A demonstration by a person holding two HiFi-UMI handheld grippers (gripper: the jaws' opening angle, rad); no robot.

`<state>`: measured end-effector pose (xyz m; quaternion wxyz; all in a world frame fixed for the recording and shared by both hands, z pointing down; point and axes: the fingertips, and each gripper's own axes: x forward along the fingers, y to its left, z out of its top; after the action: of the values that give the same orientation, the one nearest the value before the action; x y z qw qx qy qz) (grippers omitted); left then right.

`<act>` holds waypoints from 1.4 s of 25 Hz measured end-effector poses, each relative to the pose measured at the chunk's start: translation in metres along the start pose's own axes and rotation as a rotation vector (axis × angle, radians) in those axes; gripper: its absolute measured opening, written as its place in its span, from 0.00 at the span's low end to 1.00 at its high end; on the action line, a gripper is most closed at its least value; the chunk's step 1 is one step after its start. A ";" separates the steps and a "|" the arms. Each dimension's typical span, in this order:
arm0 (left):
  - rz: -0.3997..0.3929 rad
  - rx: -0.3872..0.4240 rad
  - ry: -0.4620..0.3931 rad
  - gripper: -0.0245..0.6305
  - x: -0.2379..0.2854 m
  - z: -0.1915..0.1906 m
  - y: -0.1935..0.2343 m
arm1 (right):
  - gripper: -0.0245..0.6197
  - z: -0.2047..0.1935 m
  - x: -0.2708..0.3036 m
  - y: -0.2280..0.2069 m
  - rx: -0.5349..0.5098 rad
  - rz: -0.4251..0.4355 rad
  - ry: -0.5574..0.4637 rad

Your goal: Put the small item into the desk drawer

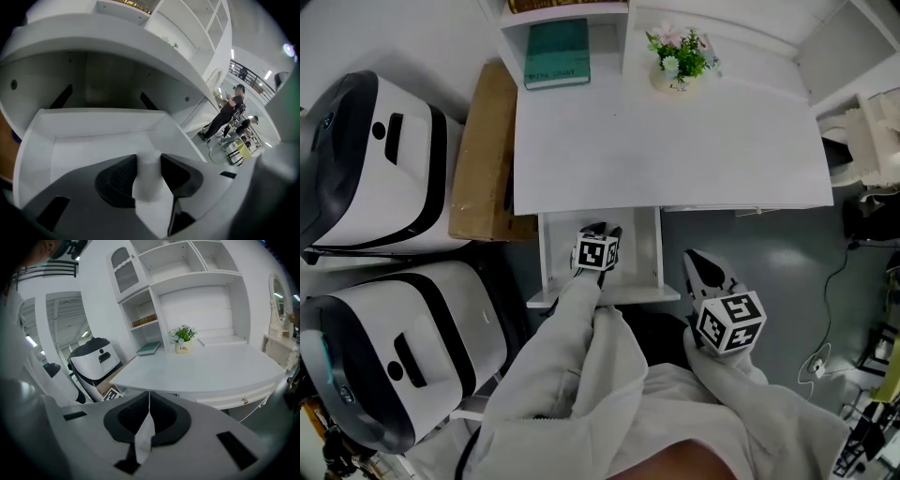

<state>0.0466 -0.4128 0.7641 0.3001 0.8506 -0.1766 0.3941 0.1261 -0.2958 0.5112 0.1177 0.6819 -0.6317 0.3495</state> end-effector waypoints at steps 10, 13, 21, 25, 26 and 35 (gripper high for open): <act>0.039 -0.001 0.065 0.31 0.027 -0.025 0.010 | 0.09 -0.009 -0.002 0.003 -0.010 -0.001 0.034; 0.037 0.032 0.095 0.31 0.031 -0.033 0.008 | 0.09 -0.008 -0.002 0.005 -0.016 0.005 0.033; 0.035 0.070 0.107 0.31 0.036 -0.038 0.007 | 0.09 -0.005 -0.001 0.010 -0.031 0.025 0.034; -0.014 0.045 0.119 0.44 0.032 -0.038 0.001 | 0.09 -0.003 0.000 0.012 -0.039 0.043 0.031; -0.026 0.047 0.121 0.47 0.030 -0.037 -0.001 | 0.09 -0.002 0.001 0.013 -0.042 0.050 0.028; -0.047 0.200 0.097 0.50 -0.007 -0.002 -0.017 | 0.09 0.008 0.008 0.028 -0.086 0.136 0.002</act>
<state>0.0505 -0.3982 0.7535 0.2312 0.8599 -0.1018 0.4435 0.1022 -0.3119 0.5026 0.1234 0.6313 -0.6909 0.3300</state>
